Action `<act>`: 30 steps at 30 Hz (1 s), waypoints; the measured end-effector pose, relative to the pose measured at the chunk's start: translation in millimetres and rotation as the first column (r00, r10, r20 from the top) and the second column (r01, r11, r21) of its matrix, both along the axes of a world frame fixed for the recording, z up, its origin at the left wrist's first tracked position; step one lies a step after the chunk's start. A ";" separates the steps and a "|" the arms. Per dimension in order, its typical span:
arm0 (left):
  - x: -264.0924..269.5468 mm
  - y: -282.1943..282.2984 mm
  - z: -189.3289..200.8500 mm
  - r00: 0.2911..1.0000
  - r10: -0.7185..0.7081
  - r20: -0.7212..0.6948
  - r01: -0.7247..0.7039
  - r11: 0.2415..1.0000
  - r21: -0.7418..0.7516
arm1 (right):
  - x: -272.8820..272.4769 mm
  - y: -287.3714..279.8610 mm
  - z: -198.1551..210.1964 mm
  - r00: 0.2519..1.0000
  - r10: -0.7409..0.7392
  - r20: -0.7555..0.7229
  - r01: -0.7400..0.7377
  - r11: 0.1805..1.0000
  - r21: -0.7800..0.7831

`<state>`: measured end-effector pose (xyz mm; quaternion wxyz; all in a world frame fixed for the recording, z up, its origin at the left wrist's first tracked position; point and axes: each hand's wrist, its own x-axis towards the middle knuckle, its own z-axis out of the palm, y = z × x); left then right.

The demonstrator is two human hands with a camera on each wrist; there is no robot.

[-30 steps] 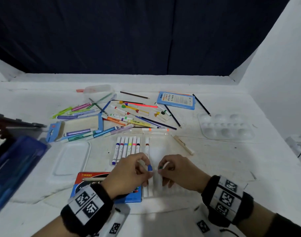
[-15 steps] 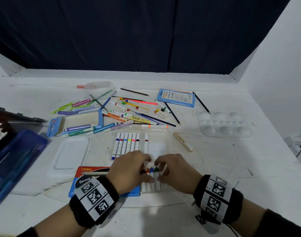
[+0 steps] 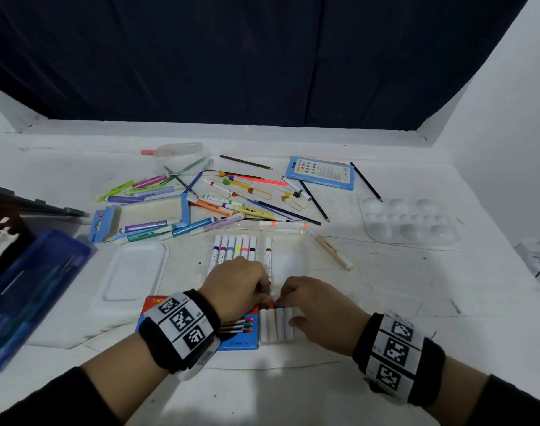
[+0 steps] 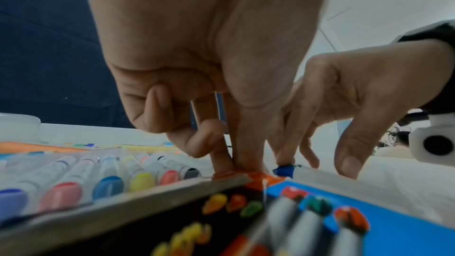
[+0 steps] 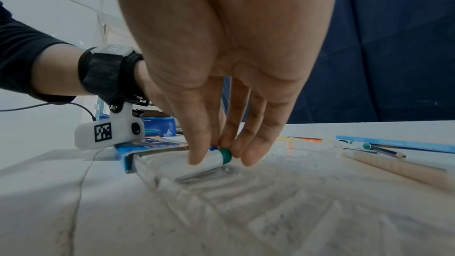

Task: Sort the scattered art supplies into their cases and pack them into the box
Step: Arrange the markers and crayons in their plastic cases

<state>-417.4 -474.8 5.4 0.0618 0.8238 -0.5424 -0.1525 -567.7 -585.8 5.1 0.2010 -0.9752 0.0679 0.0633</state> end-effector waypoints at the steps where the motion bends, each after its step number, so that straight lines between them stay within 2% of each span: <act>1: 0.2 -0.8 -0.3 1.000 0.001 0.001 -0.001 1.000 0.002 | 0.3 0.1 0.1 1.000 0.004 -0.005 -0.004 1.000 -0.008; 10: 0.0 -4.9 1.3 0.999 -0.020 0.038 0.020 1.000 0.004 | 10.0 5.1 0.5 0.994 0.080 -0.071 -0.089 0.986 -0.140; 15: 1.1 -3.4 1.0 0.998 -0.019 0.054 0.017 1.000 0.022 | 15.2 -6.6 5.4 0.992 0.058 -0.115 -0.061 0.998 -0.021; 19: 2.3 -1.8 1.2 0.999 -0.008 0.045 0.007 1.000 0.018 | 13.4 -10.5 3.6 0.996 0.031 -0.082 -0.030 0.999 0.010; 24: 2.9 -1.8 -0.3 0.999 -0.023 0.026 0.023 0.999 0.022 | 16.4 -9.8 -2.6 0.995 -0.074 -0.072 0.078 0.995 0.057; 30: 2.9 -0.5 -3.2 0.999 0.005 0.031 -0.005 1.000 0.006 | 16.8 -6.7 -3.6 0.991 -0.110 -0.080 0.113 0.993 0.043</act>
